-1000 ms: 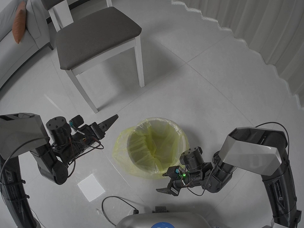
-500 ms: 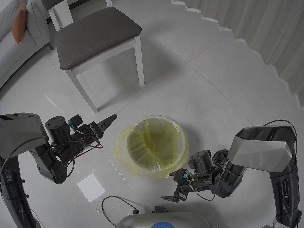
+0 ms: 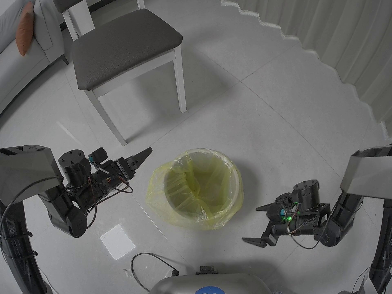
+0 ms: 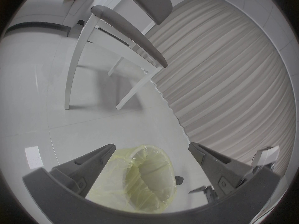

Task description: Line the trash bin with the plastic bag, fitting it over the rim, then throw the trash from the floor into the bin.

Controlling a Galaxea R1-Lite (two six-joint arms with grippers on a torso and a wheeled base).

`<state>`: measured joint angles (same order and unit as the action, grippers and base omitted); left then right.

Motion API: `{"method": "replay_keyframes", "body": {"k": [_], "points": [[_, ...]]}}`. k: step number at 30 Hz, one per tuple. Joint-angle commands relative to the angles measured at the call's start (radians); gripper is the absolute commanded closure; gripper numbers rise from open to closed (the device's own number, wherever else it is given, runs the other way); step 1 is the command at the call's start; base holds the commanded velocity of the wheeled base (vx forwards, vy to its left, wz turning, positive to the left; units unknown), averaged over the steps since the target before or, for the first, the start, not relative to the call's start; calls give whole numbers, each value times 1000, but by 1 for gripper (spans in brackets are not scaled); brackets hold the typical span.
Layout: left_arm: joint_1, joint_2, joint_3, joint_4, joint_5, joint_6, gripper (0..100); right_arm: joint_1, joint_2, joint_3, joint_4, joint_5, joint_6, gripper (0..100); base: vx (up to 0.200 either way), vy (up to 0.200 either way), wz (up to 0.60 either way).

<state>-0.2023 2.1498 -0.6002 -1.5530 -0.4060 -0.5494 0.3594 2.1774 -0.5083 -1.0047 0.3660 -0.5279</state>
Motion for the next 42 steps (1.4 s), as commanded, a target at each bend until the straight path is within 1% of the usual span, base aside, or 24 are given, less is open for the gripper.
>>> {"method": "replay_keyframes", "body": {"k": [1, 3, 6, 8, 10, 14, 17, 18, 22, 34, 39, 40, 42], "points": [[-12, 5, -6, -18, 3, 71, 0, -108, -48, -32, 18, -25, -6, 0, 0, 0, 0], [-14, 4, -6, -18, 3, 95, 0, -137, -48, -62, 44, -56, -7, 0, 0, 0, 0], [-14, -1, 2, -18, 3, 114, 0, -168, -54, -114, 130, -150, -11, 0, 0, 0, 0], [-12, -2, 5, -18, 3, 131, 0, -180, -62, -159, 213, -274, -12, 0, 0, 0, 0], [-11, -2, 13, -18, 3, 160, 0, -197, -56, -207, 294, -352, -20, 0, 0, 0, 0], [-8, -2, 25, -18, 3, 213, 0, -226, -39, -276, 403, -372, -27, 0, 0, 0, 0], [-8, -2, 25, -16, 3, 216, 0, -227, -38, -279, 406, -372, -27, 0, 0, 0, 0], [-3, 1, 20, -13, 3, 238, 0, -258, 36, -338, 428, -372, -40, 0, 0, 0, 0], [0, -5, 31, -10, 3, 244, 0, -277, 111, -400, 433, -372, -52, 0, 0, 0, 0], [6, -16, 77, -16, 4, 244, 0, -284, 311, -512, 440, -369, -47, 0, 0, 0, 0], [18, -11, 82, -16, 4, 244, 0, -292, 328, -584, 483, -358, -44, 0, 0, 0, 0], [18, -10, 82, -16, 4, 244, 0, -292, 329, -593, 495, -358, -46, 100, 0, 0, 0], [17, -8, 80, -18, 6, 246, 0, -293, 329, -612, 526, -358, -46, 100, 0, 0, 0]]}}
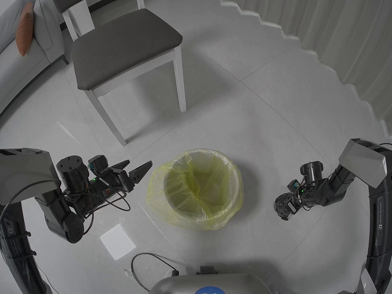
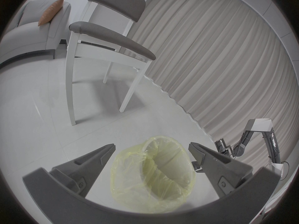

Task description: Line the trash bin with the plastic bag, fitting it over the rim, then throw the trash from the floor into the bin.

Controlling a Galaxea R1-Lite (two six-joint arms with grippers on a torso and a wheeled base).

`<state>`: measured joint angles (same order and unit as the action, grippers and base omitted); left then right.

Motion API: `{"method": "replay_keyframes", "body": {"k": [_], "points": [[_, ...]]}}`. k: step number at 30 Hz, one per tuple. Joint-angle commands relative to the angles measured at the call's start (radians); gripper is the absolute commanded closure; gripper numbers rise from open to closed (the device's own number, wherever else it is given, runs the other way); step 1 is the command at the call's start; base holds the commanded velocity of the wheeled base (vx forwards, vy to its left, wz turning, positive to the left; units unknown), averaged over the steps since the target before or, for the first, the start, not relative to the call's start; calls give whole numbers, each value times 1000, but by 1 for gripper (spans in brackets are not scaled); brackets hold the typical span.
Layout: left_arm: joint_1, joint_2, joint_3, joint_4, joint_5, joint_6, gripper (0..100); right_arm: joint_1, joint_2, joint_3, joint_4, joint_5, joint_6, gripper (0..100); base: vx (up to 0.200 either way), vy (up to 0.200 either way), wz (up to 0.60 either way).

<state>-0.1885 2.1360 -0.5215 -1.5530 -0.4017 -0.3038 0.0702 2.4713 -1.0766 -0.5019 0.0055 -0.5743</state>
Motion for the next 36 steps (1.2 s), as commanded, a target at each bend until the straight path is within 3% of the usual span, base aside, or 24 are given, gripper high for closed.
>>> {"method": "replay_keyframes", "body": {"k": [1, 15, 22, 36], "points": [[1, 5, 1, -18, 1, -1, 0, -4, 38, -52, 31, 2, 1, 100, 0, 0, 0], [1, 5, 15, -18, 4, -1, 0, 10, -48, -2, 0, 4, -6, 100, 0, 0, 0], [6, 2, 41, -18, 6, -1, 0, 122, -333, 81, -30, 4, 2, 100, 0, 0, 0], [21, -34, 84, -18, 30, -1, 0, 298, -713, 78, 39, 1, 1, 100, 0, 0, 0]]}}
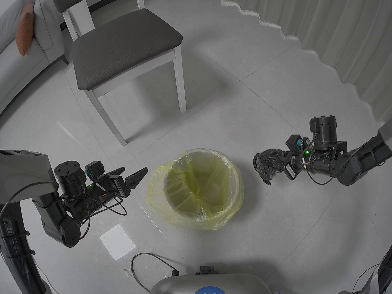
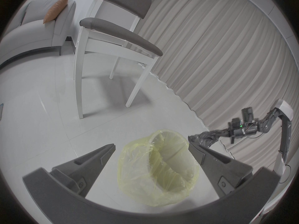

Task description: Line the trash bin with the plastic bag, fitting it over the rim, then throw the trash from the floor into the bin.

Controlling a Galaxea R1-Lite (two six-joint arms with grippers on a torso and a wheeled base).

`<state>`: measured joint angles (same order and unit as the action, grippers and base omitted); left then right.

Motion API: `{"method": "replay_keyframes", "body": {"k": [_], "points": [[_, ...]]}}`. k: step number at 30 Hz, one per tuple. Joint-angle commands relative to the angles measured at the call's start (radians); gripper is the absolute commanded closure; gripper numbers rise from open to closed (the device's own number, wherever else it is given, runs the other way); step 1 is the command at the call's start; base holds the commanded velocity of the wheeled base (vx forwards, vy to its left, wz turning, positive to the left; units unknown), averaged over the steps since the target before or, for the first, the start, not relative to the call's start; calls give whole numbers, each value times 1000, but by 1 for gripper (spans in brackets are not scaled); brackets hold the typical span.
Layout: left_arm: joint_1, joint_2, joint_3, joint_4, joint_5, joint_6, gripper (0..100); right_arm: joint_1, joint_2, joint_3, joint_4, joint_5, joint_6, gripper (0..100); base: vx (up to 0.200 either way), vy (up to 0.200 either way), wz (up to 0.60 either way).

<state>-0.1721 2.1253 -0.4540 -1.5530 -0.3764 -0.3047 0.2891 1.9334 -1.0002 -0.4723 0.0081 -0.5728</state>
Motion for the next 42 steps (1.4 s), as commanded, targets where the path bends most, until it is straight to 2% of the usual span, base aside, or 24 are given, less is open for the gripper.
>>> {"method": "replay_keyframes", "body": {"k": [1, 10, 19, 29, 42], "points": [[5, -24, 17, -18, 10, -1, 0, 102, -191, 3, 8, -5, -1, 100, 0, 0, 0], [5, -18, 28, -18, 60, -1, 0, 278, -200, 35, 8, -11, -4, 100, 0, 0, 0], [-9, -36, 51, -18, 65, 1, 0, 380, -40, 23, 1, -11, -2, 100, 0, 0, 0], [-18, -30, 71, -18, 65, 1, 0, 384, 82, -11, -8, -3, 2, 100, 0, 0, 0], [-21, -53, 89, -18, 65, 1, 0, 298, 289, -175, -9, 41, 2, 100, 0, 0, 0]]}}
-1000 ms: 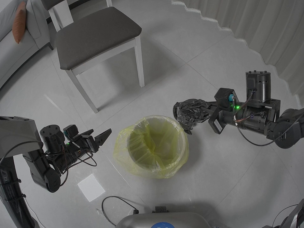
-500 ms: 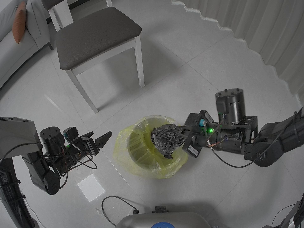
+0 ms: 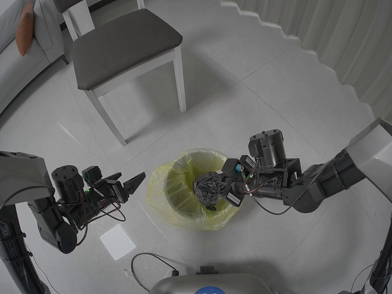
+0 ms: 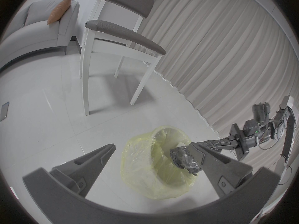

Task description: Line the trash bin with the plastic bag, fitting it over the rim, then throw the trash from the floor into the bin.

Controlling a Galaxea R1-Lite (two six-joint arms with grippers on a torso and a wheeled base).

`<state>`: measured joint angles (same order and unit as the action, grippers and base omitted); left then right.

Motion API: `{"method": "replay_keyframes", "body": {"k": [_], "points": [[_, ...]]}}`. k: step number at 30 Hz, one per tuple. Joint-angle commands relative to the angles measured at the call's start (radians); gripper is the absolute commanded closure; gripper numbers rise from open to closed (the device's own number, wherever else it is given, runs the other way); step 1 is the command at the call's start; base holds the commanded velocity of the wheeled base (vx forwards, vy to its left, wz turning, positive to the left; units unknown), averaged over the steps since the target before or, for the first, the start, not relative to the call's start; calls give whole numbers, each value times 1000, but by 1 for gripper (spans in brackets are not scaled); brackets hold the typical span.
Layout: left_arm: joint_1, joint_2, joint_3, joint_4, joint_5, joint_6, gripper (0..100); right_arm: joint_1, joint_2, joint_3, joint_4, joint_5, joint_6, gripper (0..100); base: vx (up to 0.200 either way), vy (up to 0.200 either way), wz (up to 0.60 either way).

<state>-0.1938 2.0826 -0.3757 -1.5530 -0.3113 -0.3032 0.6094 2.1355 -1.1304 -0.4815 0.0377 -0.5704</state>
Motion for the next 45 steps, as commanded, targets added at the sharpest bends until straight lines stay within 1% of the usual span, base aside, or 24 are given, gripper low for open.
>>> {"method": "replay_keyframes", "body": {"k": [1, 6, 12, 18, 30, 31, 40, 45], "points": [[1, -10, 11, -18, 0, -1, 0, -22, 87, -46, 0, 11, 0, 100, 0, 0, 0], [-3, -12, 15, -18, 0, -1, 0, -14, 144, -89, -2, 25, 0, 100, 0, 0, 0], [-18, -13, 18, -18, 4, -1, 0, 6, 221, -120, -5, 25, 1, 100, 0, 0, 0], [-15, -15, 24, -18, 8, -1, 0, 7, 285, -144, -39, 27, 3, 100, 0, 0, 0], [-24, -2, 31, -18, 9, -2, 0, 13, 333, -173, -52, 24, 3, 100, 0, 0, 0], [-22, -2, 31, -18, 9, -2, 0, 13, 333, -177, -58, 24, 3, 0, 0, 0, 0], [-26, -6, 32, -18, 9, -2, 0, 10, 294, -170, -69, 24, 4, 0, 0, 0, 0], [-26, -2, 37, -18, 9, -2, 0, 7, 279, -167, -71, 24, 21, 0, 0, 0, 0]]}}
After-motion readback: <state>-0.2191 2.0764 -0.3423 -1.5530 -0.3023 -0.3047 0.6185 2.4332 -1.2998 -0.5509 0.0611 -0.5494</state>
